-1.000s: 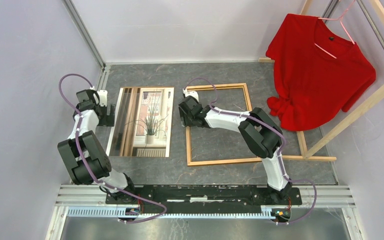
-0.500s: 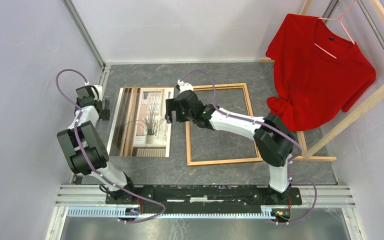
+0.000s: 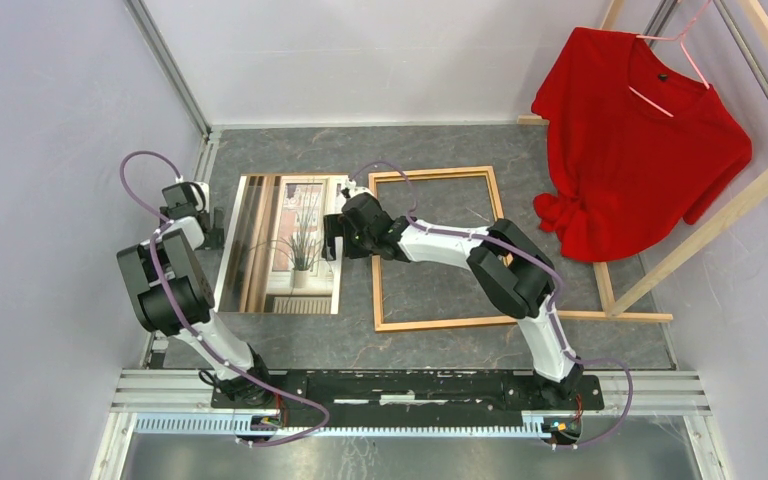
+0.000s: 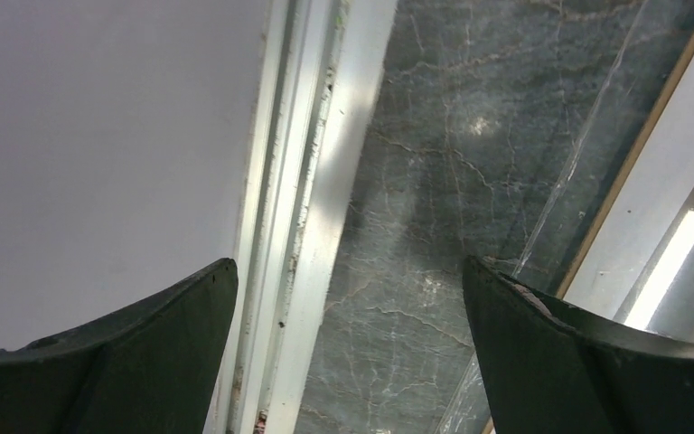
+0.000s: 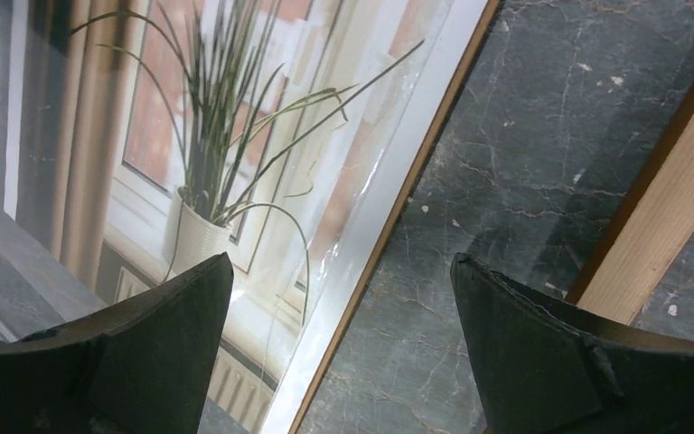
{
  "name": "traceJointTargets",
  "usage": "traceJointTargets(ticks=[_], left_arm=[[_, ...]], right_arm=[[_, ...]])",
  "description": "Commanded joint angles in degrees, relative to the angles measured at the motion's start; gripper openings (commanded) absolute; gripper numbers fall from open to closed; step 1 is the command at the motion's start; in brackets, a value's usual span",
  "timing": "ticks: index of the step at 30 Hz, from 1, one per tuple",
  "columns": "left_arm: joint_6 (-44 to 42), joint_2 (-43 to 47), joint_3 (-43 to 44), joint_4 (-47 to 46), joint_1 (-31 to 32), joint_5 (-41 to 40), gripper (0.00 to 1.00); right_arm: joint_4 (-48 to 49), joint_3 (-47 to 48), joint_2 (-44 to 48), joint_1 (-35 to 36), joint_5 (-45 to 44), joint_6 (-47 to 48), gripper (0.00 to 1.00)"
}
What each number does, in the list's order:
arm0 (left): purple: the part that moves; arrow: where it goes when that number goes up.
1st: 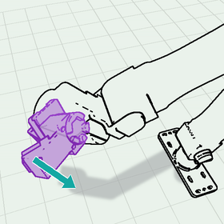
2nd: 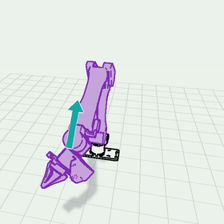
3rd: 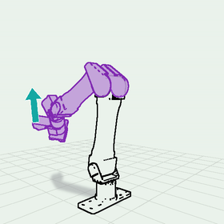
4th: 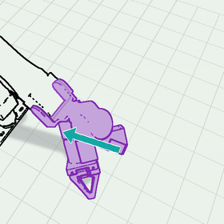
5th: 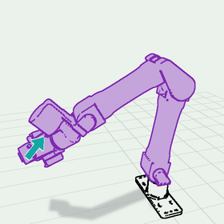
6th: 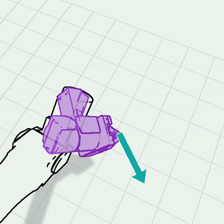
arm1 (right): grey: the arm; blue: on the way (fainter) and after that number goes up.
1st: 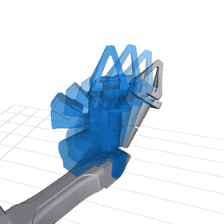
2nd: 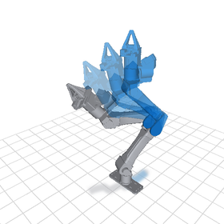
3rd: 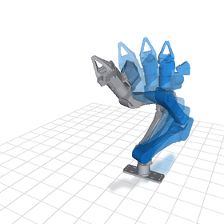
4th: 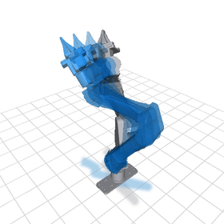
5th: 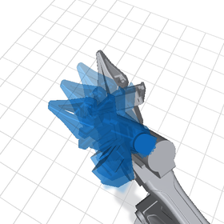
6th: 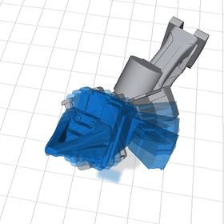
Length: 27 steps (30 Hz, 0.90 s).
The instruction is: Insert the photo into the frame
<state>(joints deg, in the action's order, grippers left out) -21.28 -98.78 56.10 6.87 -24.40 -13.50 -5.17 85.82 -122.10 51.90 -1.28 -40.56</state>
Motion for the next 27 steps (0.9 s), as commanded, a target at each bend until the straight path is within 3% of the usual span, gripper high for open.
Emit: traceJointTargets(ticks=[1, 27], left_arm=[[1.7, -1.4, -0.9, -4.2, 0.0, 0.2, 1.00], [1.9, 4.7, -9.2, -0.4, 4.2, 9.2, 1.00]], right_arm=[[1.4, 0.4, -2.0, -1.1, 1.9, -3.1, 0.98], [10.8, -6.0, -3.2, -2.5, 9.0, -11.2, 0.98]])
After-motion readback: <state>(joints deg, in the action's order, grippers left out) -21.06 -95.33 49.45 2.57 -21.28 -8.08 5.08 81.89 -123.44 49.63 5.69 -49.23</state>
